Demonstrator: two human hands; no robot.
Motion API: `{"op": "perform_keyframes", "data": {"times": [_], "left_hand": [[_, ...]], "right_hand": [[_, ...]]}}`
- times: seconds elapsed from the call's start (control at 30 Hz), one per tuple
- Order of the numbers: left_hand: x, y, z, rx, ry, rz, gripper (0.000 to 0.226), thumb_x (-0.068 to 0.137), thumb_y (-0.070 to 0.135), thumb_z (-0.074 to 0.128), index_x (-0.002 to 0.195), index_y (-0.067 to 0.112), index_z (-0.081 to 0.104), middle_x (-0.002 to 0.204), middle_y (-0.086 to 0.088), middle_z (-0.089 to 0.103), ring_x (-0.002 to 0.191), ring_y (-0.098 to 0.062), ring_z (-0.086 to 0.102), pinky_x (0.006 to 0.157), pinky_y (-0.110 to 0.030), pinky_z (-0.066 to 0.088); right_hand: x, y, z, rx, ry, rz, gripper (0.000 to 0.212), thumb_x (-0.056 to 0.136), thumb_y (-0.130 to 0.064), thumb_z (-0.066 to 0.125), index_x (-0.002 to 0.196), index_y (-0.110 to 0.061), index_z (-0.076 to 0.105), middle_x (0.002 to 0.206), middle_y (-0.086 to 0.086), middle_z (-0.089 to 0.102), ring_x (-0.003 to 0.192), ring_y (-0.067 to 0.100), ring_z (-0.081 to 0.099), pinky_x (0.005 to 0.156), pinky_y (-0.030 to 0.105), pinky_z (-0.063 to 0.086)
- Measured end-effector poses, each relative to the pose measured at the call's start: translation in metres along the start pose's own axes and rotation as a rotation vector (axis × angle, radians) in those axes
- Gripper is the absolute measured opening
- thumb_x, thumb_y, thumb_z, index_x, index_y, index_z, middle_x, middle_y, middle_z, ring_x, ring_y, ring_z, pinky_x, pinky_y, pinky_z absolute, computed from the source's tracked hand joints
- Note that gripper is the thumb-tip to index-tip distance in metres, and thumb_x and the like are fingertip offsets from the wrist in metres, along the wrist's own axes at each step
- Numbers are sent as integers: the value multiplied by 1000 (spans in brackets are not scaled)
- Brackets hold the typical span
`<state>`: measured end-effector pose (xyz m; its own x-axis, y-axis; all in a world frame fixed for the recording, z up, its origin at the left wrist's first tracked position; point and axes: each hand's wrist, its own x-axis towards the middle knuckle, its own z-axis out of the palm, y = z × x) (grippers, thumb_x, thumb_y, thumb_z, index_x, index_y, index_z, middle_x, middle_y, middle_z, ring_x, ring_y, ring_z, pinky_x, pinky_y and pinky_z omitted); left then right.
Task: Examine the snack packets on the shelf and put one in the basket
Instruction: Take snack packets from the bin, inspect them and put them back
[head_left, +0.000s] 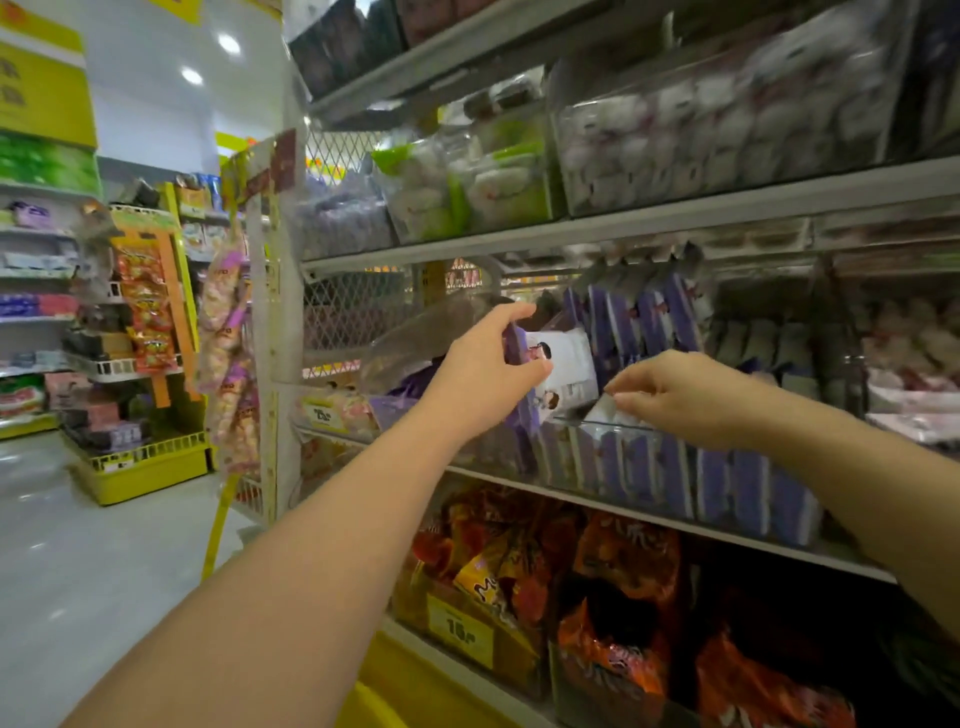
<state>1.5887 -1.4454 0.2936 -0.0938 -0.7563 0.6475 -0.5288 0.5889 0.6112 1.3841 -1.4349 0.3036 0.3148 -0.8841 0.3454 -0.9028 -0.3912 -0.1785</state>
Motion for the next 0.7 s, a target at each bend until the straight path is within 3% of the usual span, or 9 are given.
{"op": "perform_keyframes", "data": {"times": [0.1,0.2,0.33,0.57,0.7], "left_hand": [[15,3,5,82,-41,-9,50,87,22,67,132,29,49,99,4,67,93,-14,64,79,-23,48],[25,5,18,201,-91,5,37,87,24,68,119,32,51,92,11,58,83,-9,58,63,-14,39],[32,3,40,276,-56,11,26,86,27,69,104,27,51,81,2,57,68,-12,54,54,-24,38],[36,-4,49,335,7,84,28,84,32,72,95,30,46,66,9,48,56,-5,45,48,-20,27],[27,-12,59,422,-11,123,31,86,33,70,94,29,40,70,13,46,61,-6,48,49,-20,28]], "right_hand": [[7,3,0,-83,-89,3,32,98,-33,45,126,-29,60,128,-6,62,116,16,56,96,33,45],[13,8,1,-134,-142,-12,34,98,-33,45,130,-28,56,131,-4,59,117,16,55,89,27,43],[19,14,4,-140,-149,-54,35,98,-34,44,131,-31,54,133,-4,56,118,15,54,83,21,37],[22,14,4,-113,-156,-90,34,97,-33,45,129,-35,56,134,-5,55,118,15,53,95,29,44],[23,15,5,-89,-151,-102,33,96,-34,46,127,-37,58,128,-6,58,100,9,55,80,23,44]]}}
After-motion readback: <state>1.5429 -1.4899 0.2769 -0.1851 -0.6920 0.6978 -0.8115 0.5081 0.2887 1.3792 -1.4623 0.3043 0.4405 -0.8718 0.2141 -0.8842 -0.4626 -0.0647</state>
